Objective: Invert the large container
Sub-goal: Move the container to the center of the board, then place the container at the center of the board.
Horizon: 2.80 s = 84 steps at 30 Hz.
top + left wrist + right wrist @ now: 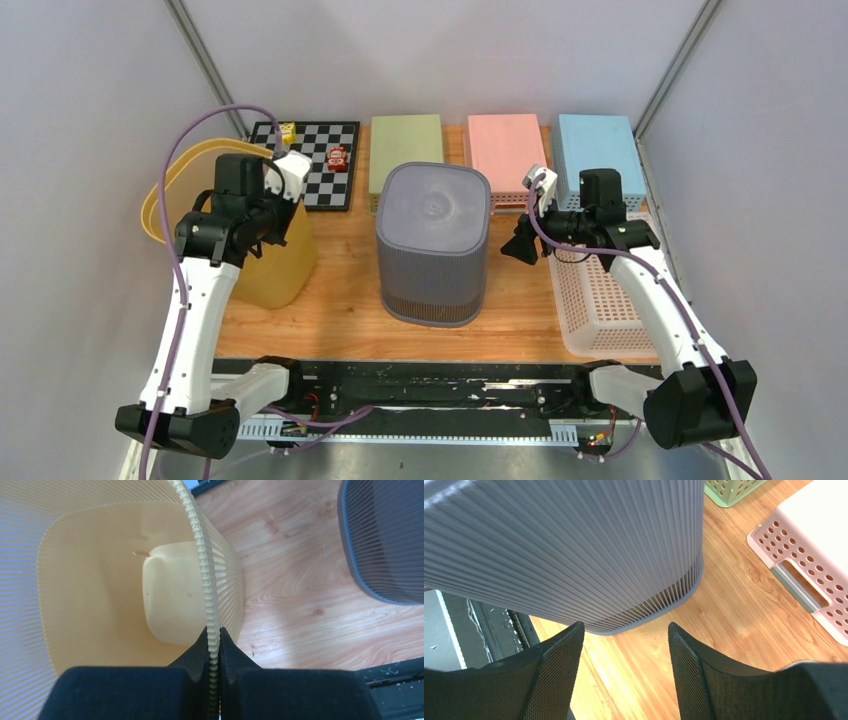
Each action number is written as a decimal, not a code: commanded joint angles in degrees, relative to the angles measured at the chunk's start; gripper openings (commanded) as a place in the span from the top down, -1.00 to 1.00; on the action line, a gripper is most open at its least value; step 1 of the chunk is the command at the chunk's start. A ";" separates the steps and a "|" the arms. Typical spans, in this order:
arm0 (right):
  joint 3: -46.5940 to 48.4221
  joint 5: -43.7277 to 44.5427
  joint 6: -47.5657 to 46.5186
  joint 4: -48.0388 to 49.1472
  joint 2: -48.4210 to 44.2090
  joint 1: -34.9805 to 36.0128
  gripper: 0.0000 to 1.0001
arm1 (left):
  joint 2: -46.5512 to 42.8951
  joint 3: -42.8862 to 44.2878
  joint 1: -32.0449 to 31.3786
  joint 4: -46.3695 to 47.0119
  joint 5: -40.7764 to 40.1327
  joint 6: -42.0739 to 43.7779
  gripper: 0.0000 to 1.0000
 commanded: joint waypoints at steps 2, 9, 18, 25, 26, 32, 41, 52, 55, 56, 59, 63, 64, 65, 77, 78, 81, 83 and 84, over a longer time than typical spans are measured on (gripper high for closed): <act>0.44 2.29 -1.71 -0.81 2.29 0.90 -0.32 | 0.17 11.72 0.39 6.96 0.87 3.17 1.00; 0.67 0.45 -6.04 0.07 7.48 1.61 -0.34 | 1.58 22.94 0.24 13.33 10.09 2.12 1.00; 5.05 -0.52 -11.52 2.10 16.46 8.64 -0.34 | 0.18 28.27 0.22 29.65 18.22 -1.20 1.00; 9.85 -0.32 -11.76 4.89 23.10 16.89 -0.34 | 1.55 30.87 0.21 37.53 23.98 -8.56 1.00; 10.47 -0.27 -11.80 5.27 24.28 18.12 -0.34 | 1.79 30.87 0.19 38.43 24.66 -9.25 1.00; 15.43 0.02 -11.82 8.44 32.24 24.70 -0.34 | 3.76 32.90 0.17 40.95 26.78 -12.92 1.00; 25.62 4.03 8.66 25.71 43.45 34.60 -0.41 | 5.48 35.33 0.19 41.36 27.19 -14.42 1.00; 25.85 -9.70 -12.88 -17.41 26.91 23.87 -0.77 | 10.12 36.88 -5.24 39.25 32.55 -13.67 1.00; 24.65 -8.46 -31.92 -38.38 18.72 16.90 -0.78 | 11.19 36.64 -12.63 34.92 30.07 -7.66 1.00; 23.67 -7.86 -36.14 -43.48 15.93 14.34 -0.78 | 11.50 36.11 -14.72 34.13 29.61 -6.42 1.00; 20.43 -0.62 -38.92 -48.97 5.12 8.90 -0.79 | 13.04 35.41 -21.36 31.18 28.21 -3.23 1.00; 20.10 12.08 -36.28 -47.20 -6.41 4.10 -0.87 | 15.70 34.20 -29.02 25.55 27.72 1.10 1.00; 21.18 14.17 -35.92 -47.23 -8.25 3.12 -0.89 | 16.11 33.56 -30.99 24.24 27.72 2.19 1.00; 22.42 15.97 -35.70 -47.21 -9.98 2.45 -0.91 | 16.67 32.77 -32.93 22.62 27.51 3.29 1.00; 32.89 20.27 -31.77 -43.15 -17.45 1.80 -1.00 | 19.94 21.90 -48.33 18.11 21.90 8.62 1.00; 32.94 19.83 -31.52 -42.99 -17.24 1.83 -1.00 | 20.26 21.55 -49.07 18.21 21.67 8.37 1.00; 32.44 18.19 -31.02 -42.38 -16.51 1.80 -1.00 | 21.69 20.15 -51.67 18.88 18.86 8.06 1.00; 31.75 17.15 -30.80 -41.81 -16.24 1.78 -1.00 | 22.42 18.93 -53.02 19.50 16.94 7.76 1.00; 31.34 16.81 -30.72 -41.44 -16.16 1.78 -1.00 | 22.74 18.30 -53.40 19.82 16.50 7.44 1.00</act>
